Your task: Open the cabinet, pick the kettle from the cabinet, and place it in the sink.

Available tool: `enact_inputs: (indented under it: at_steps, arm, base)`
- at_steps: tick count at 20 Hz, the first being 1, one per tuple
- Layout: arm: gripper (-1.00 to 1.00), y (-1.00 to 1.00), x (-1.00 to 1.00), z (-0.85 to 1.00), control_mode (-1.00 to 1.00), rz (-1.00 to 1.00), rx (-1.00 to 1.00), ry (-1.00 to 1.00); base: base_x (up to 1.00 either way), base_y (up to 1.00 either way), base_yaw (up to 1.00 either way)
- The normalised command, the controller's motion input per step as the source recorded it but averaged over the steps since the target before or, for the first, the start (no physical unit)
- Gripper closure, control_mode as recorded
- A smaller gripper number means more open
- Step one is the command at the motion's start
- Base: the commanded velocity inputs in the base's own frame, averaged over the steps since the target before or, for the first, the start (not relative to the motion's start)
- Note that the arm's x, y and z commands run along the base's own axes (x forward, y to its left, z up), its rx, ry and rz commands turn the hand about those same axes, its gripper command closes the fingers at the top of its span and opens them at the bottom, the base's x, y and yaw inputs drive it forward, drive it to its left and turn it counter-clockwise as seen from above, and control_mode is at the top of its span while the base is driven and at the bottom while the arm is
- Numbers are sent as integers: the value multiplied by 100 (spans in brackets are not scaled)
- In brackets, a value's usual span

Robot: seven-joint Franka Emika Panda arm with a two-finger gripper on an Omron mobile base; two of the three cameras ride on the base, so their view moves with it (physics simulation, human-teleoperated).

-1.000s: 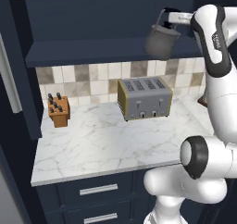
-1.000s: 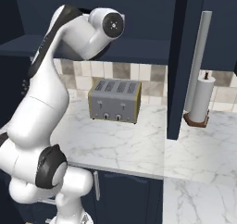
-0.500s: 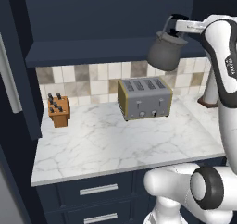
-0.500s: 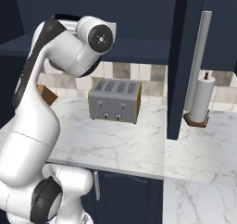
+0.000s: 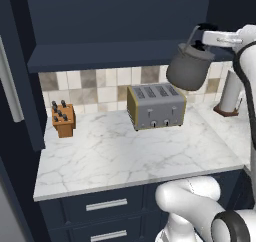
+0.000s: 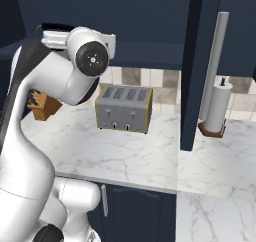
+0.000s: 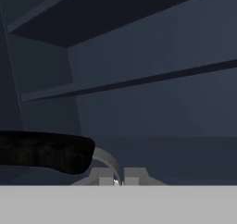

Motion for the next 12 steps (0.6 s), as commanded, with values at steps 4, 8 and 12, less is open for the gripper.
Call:
enact_inputs:
  at_steps: [4, 8, 12]
  arm:
    - [100, 0, -71, -2, -100, 0, 0, 0]
    - [100, 0, -71, 0, -100, 0, 0, 0]
    - [100, 0, -75, -3, -100, 0, 0, 0]
  base:
    - [0, 0, 0]
    - [0, 0, 0]
    - [0, 0, 0]
